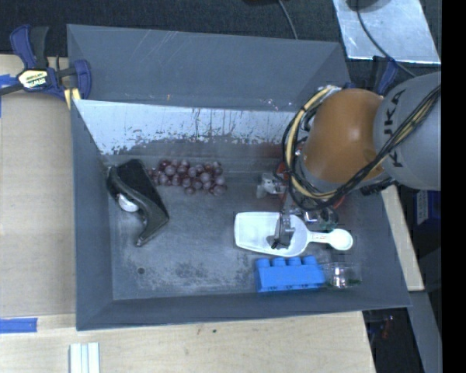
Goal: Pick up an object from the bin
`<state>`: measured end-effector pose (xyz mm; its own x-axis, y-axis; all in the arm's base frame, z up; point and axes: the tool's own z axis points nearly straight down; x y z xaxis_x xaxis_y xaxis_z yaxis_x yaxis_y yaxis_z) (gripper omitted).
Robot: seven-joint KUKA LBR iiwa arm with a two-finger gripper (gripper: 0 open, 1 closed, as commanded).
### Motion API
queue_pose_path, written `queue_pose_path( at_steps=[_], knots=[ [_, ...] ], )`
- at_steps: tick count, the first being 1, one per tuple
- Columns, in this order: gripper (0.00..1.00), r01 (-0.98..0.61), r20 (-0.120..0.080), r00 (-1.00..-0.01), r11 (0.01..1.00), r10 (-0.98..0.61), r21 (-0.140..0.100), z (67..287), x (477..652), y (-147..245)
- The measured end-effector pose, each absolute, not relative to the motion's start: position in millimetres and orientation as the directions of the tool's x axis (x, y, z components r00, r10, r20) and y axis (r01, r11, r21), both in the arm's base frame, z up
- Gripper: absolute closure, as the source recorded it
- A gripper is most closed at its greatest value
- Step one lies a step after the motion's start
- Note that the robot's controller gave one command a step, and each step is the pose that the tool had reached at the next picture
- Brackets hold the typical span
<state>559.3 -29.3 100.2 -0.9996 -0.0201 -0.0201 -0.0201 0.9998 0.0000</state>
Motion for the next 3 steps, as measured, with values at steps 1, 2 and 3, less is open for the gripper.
queue_pose_path(
  at_steps=[1, 2, 3],
  knots=[
    [1.0, 0.429, -0.003, -0.903, 0.903, 0.429, 0.007, 71.7, 549.1, -23.7],
    [1.0, 0.429, -0.003, -0.903, 0.903, 0.429, 0.006, 71.7, 549.1, -23.8],
    [1.0, 0.453, -0.002, -0.891, 0.891, 0.453, 0.006, 174.0, 552.7, -23.2]
  ],
)
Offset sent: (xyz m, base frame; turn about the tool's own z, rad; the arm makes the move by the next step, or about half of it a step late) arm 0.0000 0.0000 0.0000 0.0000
